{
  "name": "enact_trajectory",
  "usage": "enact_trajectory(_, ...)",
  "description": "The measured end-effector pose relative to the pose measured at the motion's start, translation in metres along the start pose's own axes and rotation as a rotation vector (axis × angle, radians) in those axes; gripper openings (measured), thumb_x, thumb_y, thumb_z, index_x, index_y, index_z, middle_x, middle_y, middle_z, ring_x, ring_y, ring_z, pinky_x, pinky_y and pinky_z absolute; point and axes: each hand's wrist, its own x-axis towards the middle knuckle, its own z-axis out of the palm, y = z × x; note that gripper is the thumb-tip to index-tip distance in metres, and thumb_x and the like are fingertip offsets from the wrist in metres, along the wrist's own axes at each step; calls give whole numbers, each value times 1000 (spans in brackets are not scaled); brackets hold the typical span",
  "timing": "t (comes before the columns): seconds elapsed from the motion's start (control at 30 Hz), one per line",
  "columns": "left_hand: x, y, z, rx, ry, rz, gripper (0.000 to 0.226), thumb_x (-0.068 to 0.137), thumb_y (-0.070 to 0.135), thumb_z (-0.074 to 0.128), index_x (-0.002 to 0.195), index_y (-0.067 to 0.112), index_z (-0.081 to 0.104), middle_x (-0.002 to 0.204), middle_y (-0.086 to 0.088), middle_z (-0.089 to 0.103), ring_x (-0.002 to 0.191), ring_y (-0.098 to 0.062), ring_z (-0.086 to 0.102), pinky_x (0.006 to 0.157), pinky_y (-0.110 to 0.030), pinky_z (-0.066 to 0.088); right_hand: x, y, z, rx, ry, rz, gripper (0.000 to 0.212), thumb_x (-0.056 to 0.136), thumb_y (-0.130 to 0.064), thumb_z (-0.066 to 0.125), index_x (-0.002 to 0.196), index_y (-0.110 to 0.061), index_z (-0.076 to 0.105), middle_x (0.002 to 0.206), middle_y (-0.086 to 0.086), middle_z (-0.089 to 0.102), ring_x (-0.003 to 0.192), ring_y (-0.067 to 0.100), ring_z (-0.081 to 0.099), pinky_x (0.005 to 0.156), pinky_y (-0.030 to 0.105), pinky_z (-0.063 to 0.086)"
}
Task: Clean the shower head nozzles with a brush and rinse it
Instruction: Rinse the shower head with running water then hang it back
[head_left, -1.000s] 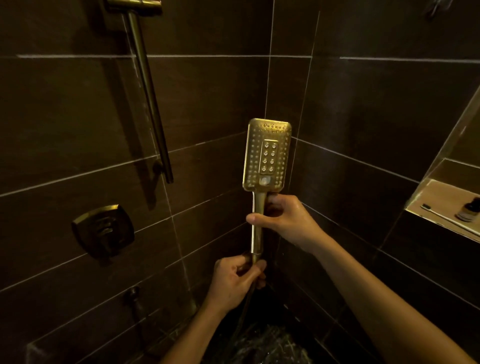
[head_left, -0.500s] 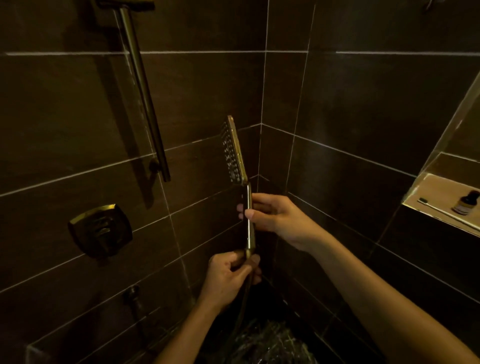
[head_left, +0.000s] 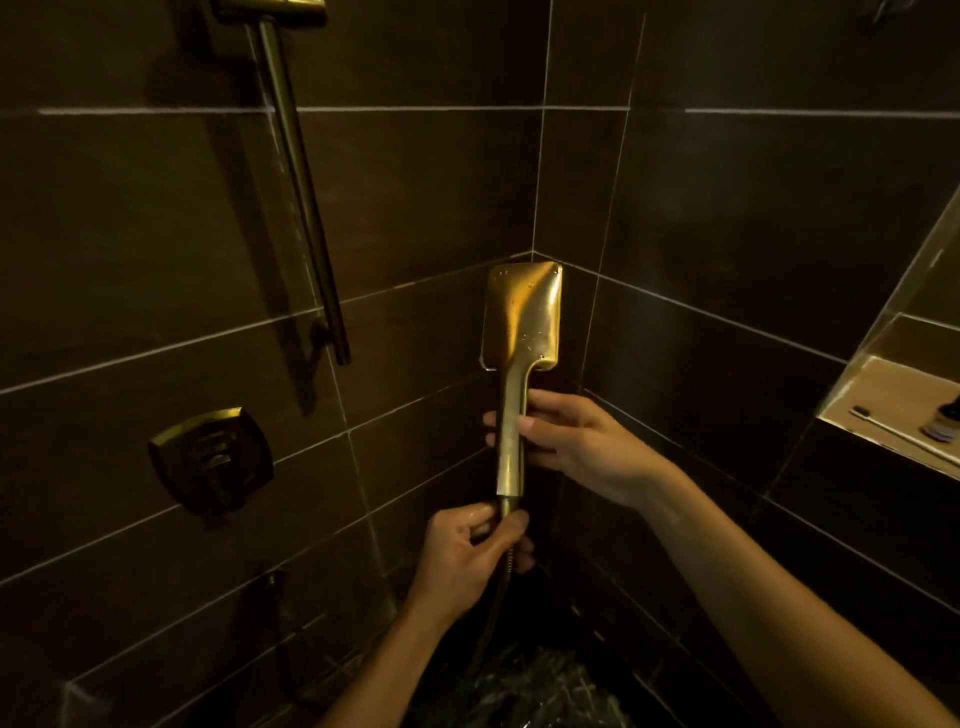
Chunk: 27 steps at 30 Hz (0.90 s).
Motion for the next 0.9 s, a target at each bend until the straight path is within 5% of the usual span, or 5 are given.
enact_trajectory(0.27, -1, 5, 6, -67, -73, 27, 27, 87, 27, 69, 83, 1, 74, 75, -10, 77, 65, -23, 75, 65, -30, 61, 5, 3, -5, 222, -122, 3, 40, 102, -6, 53, 140, 5, 51, 130, 22, 66, 121, 34, 65, 101, 41, 54)
enact_trajectory(0.4, 0, 3, 13, -22, 27, 48, 17, 93, 14, 70, 82, 3, 75, 74, -14, 77, 62, -22, 74, 59, -26, 59, 8, 3, 1, 205, 32, -17, 35, 91, -7, 69, 123, 4, 63, 110, 16, 73, 103, 28, 73, 86, 34, 60)
enact_trajectory(0.6, 3, -4, 14, 113, 133, 61, 16, 93, 16, 71, 80, 7, 77, 72, -10, 78, 62, -21, 75, 56, -25, 56, 8, 5, 14, -264, 424, -71, 46, 68, -30, 93, 108, -18, 74, 96, 4, 77, 88, 15, 77, 76, 30, 62)
enact_trajectory(0.77, 0, -3, 0, -26, -53, -20, 13, 96, 13, 66, 89, 6, 74, 73, -8, 78, 65, -20, 76, 61, -24, 60, 0, -2, 5, -10, 85, 0, 39, 88, -15, 75, 125, -8, 67, 117, 21, 72, 106, 23, 73, 89, 32, 59)
enact_trajectory(0.9, -1, -7, 4, 101, 39, 20, 14, 94, 16, 69, 85, 11, 77, 73, -9, 78, 64, -19, 76, 59, -26, 60, 1, -1, 8, -145, 226, 1, 32, 82, -18, 83, 110, -6, 72, 102, 14, 77, 94, 19, 75, 82, 33, 60)
